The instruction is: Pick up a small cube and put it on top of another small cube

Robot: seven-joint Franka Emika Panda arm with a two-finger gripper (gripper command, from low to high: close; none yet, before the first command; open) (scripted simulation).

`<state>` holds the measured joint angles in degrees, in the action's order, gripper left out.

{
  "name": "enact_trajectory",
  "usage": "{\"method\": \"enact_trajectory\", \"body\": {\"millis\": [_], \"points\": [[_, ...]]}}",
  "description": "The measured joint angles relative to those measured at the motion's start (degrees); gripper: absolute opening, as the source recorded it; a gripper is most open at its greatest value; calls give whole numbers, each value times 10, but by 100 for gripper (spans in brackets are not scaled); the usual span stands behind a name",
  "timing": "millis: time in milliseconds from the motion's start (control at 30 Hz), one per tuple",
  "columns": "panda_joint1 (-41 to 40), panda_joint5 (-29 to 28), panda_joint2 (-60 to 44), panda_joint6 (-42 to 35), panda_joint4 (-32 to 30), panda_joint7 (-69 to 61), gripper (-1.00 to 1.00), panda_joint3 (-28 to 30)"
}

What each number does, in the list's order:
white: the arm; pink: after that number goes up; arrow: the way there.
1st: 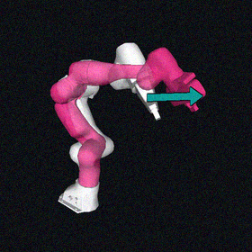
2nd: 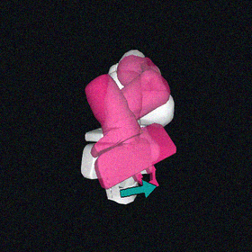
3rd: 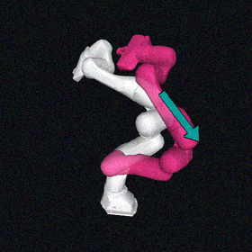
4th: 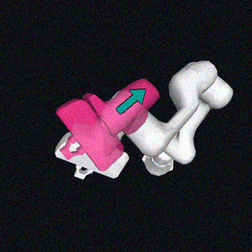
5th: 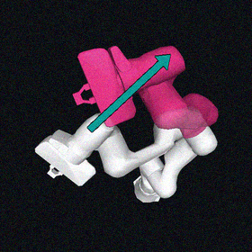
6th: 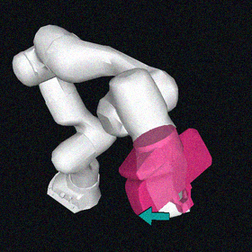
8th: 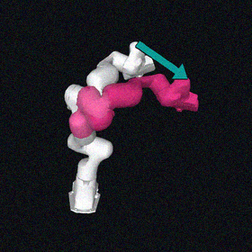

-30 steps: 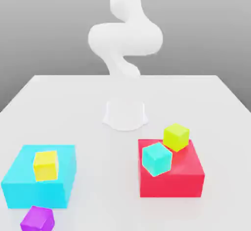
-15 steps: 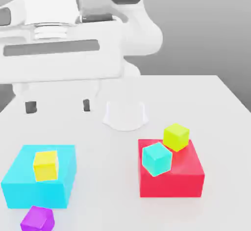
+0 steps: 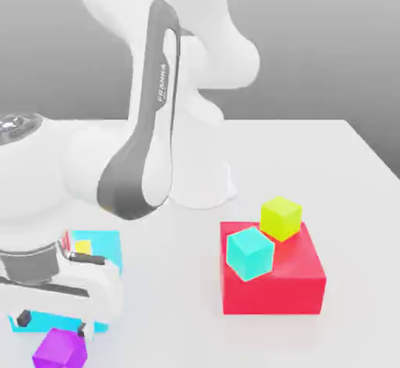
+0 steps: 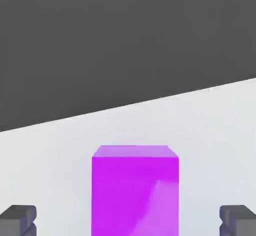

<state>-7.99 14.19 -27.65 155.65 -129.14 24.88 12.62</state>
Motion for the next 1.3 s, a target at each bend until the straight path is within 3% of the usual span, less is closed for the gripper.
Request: {"method": "enact_trajectory", "body": {"millis": [33,267,400,1300], "points": [[-7,7,-18,14,4,-5,-100,-8],[-8,8,-21,15,4,-6,-100,-9],[12,-24,49,-38,-12,16,-100,17],[285,-72,603,-232,-363,-218,-100,-182]]}}
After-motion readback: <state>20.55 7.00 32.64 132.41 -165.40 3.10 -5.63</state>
